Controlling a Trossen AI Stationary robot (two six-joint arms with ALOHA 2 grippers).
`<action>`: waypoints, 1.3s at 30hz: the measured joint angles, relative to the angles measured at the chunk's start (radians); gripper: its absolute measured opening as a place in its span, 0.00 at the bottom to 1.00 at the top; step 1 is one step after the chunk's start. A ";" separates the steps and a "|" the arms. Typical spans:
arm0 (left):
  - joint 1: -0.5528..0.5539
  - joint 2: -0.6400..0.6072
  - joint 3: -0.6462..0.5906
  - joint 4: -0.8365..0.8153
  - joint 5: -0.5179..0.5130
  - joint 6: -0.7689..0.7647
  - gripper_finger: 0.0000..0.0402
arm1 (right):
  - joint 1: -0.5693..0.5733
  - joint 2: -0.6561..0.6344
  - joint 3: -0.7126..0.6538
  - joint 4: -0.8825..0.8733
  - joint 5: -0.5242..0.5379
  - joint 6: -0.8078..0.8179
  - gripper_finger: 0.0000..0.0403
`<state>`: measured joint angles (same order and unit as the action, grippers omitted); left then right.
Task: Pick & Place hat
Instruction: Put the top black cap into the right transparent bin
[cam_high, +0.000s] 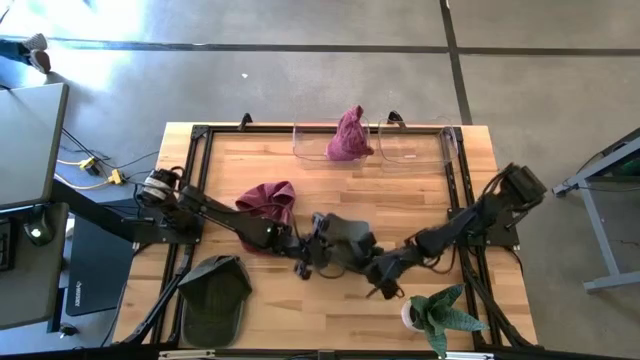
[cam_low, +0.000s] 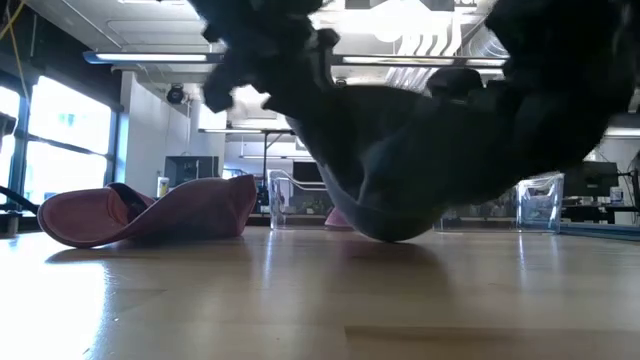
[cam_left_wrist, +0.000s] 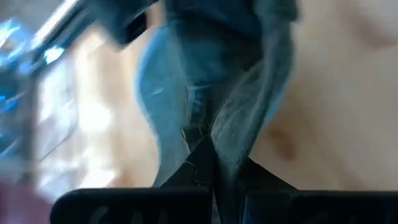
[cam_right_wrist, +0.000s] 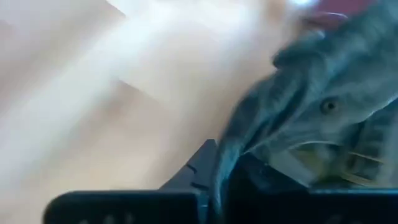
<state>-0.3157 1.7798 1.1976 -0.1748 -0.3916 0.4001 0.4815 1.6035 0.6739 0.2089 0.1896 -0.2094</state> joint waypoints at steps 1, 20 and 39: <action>-0.005 0.000 0.000 -0.003 0.031 0.013 0.00 | -0.023 -0.018 0.000 -0.007 -0.121 0.036 0.10; -0.005 0.000 0.000 -0.028 0.188 0.034 0.00 | -0.109 -0.103 -0.001 -0.044 -0.310 0.140 0.49; -0.005 0.000 0.000 -0.053 0.028 -0.016 0.00 | 0.098 0.049 0.060 -0.115 0.169 -0.315 0.63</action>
<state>-0.3206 1.7794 1.1976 -0.2276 -0.3631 0.3840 0.5793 1.6521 0.7342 0.0937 0.3582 -0.5242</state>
